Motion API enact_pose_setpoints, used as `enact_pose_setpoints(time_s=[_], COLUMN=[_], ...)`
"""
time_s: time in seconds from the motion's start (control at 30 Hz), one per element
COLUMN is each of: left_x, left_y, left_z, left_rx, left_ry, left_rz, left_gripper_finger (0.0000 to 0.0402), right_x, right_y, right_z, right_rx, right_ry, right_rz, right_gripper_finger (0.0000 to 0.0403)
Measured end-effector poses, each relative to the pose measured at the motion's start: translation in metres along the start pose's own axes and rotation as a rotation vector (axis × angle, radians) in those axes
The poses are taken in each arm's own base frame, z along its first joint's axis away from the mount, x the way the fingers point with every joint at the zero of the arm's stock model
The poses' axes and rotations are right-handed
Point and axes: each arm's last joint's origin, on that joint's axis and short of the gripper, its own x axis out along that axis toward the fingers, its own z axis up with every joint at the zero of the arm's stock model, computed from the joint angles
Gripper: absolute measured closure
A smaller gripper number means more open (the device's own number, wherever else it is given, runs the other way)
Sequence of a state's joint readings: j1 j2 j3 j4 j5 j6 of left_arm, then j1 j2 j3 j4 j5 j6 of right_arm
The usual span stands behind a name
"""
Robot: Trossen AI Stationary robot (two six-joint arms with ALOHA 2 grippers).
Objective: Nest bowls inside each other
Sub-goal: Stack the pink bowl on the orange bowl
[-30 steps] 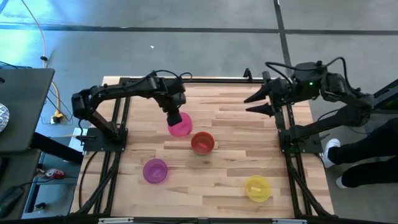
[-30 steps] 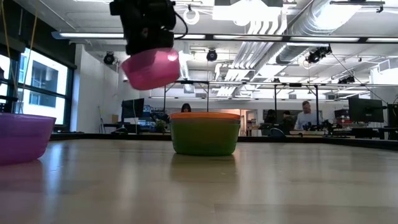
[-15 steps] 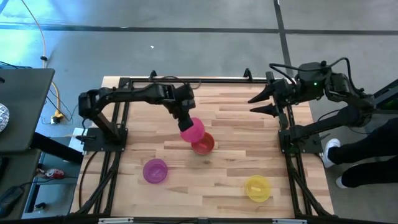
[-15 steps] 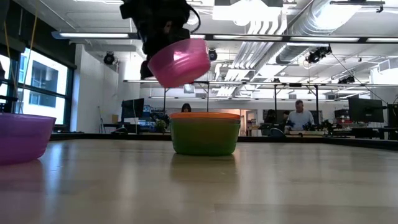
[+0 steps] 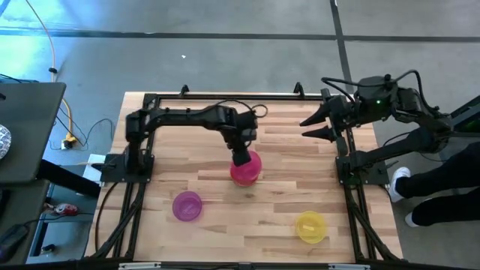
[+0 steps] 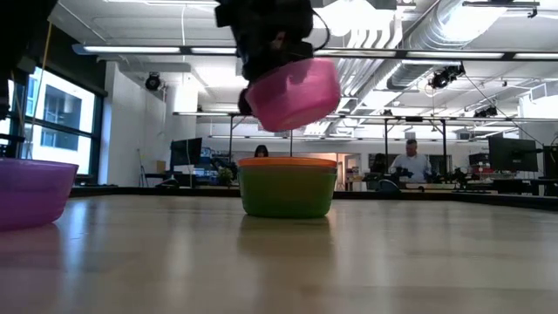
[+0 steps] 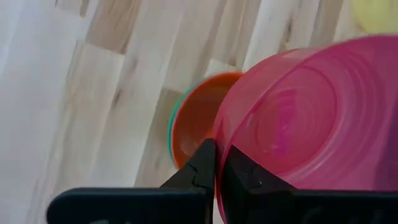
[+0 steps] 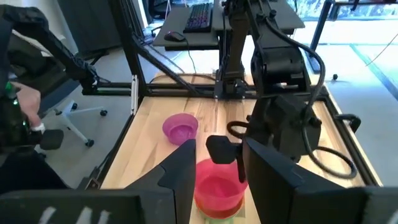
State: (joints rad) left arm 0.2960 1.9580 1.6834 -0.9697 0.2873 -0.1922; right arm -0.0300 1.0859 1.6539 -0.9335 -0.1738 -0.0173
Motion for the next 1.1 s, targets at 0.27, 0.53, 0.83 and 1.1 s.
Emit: enact_pose_setpoints(time_s=[0.27,0.53,0.83,1.1], left_x=[0.019,0.022,0.028,0.049], left_y=[-0.001,0.001,0.003,0.002], left_z=[0.011,0.008,0.010,0.009], left_rx=[0.051,0.065,0.053,0.061], left_ry=[0.124,0.160,0.157,0.197], left_rz=[0.066,0.112,0.115,0.114], left_gripper_finger=[0.0401,0.0401,0.0401,0.0401], right_x=[0.000,0.000,0.000,-0.001], right_y=[0.000,0.000,0.000,0.000], right_z=[-0.003,-0.004,-0.003,-0.003], right_rx=[0.024,0.005,-0.018,-0.005], right_ry=[0.030,0.036,0.034,0.034], right_rz=[0.001,0.002,0.002,0.002], right_gripper_finger=[0.0277,0.0277,0.0277,0.0277])
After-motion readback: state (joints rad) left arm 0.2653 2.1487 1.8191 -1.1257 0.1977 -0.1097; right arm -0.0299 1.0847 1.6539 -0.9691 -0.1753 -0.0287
